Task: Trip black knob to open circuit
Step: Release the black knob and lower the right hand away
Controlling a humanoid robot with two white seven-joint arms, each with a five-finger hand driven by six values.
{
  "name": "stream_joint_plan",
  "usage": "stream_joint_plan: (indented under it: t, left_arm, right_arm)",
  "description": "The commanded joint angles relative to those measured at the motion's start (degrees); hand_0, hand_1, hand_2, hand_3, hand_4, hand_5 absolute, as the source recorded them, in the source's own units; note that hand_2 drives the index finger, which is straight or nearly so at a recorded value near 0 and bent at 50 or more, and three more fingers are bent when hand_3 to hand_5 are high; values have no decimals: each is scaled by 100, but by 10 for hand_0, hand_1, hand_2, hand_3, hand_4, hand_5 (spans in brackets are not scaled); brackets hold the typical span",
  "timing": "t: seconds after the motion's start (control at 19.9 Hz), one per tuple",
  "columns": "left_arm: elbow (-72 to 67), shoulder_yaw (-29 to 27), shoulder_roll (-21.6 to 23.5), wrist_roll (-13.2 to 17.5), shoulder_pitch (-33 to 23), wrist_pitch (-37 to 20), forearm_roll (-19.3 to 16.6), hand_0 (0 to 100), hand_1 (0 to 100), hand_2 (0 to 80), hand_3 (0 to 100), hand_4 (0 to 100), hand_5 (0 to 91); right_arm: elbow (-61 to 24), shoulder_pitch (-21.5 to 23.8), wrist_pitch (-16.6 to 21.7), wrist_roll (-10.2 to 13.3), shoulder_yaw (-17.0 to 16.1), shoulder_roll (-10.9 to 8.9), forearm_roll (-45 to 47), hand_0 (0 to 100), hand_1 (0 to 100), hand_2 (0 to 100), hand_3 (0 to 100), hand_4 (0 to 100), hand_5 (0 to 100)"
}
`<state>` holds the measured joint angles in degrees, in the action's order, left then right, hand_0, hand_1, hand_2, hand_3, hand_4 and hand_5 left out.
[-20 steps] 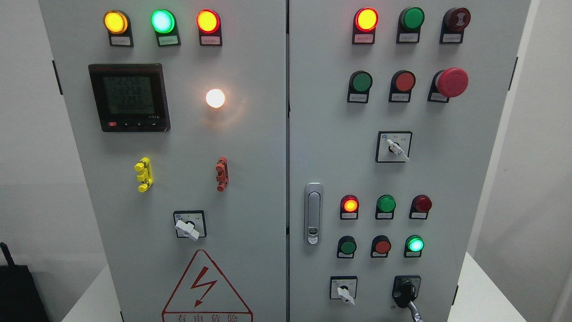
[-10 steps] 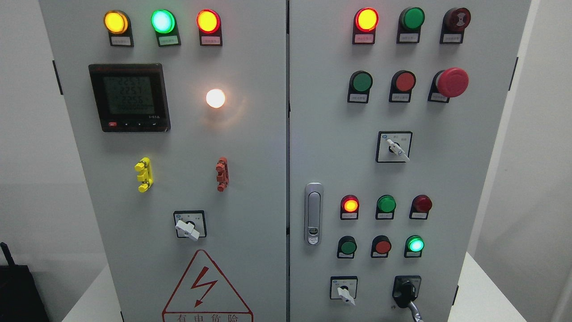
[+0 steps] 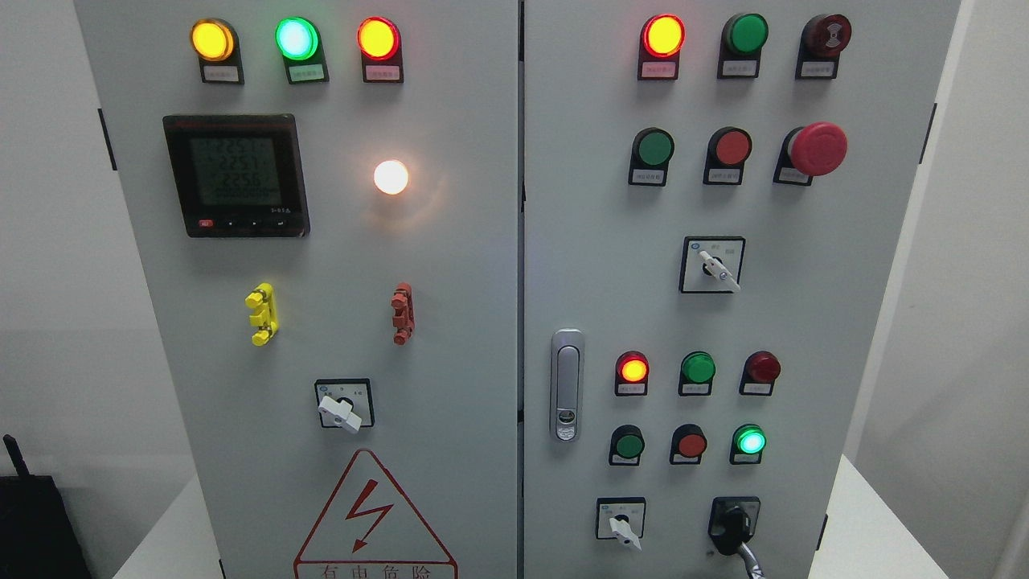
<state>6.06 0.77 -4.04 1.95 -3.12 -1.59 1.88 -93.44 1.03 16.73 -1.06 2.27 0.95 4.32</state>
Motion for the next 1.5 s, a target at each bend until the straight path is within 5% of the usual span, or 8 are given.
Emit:
stream_joint_plan:
  t: [0.0, 1.45]
  left_arm:
    - [0, -7, -9, -1, 13, -8, 14, 120, 389, 0, 0, 0, 0]
    - [0, -7, -9, -1, 13, 1, 14, 120, 389, 0, 0, 0, 0]
  right_arm:
    - [-183, -51, 155, -167, 28, -60, 7, 1000, 880, 0, 1000, 946, 917]
    - [-7, -7, 138, -167, -429, -104, 43, 1000, 896, 0, 1000, 947, 916]
